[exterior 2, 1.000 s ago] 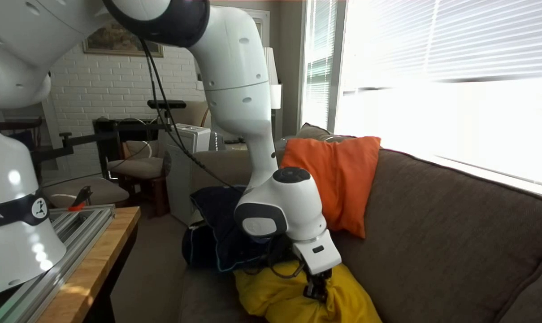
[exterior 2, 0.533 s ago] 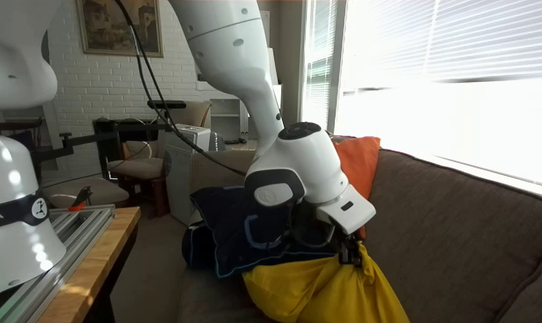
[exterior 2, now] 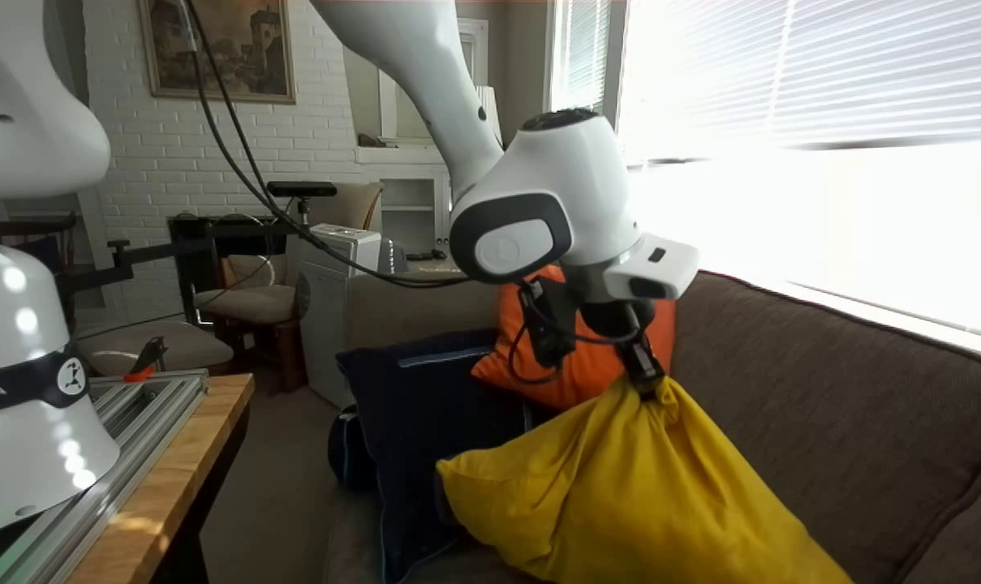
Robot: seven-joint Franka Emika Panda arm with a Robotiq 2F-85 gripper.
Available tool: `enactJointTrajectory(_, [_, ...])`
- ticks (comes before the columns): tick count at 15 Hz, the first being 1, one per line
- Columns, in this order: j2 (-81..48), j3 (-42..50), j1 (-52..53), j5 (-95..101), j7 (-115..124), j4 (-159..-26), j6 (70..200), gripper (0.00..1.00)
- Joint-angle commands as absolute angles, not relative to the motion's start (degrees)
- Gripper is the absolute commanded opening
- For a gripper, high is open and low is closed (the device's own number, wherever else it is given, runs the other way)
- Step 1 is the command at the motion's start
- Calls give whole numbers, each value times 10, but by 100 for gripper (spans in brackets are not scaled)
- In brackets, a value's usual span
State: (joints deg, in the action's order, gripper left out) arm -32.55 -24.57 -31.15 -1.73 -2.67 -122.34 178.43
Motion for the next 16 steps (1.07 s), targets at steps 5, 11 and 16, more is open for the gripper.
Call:
enactJointTrajectory(5, [-214, -373, -389, -177, -110, -1191, 1548, 3])
enactJointTrajectory(11, [-188, -105, -174, -138, 64, -1175, 1505, 3])
enactJointTrajectory(16, [-237, 79, -27, 23, 240, -1141, 1460, 3])
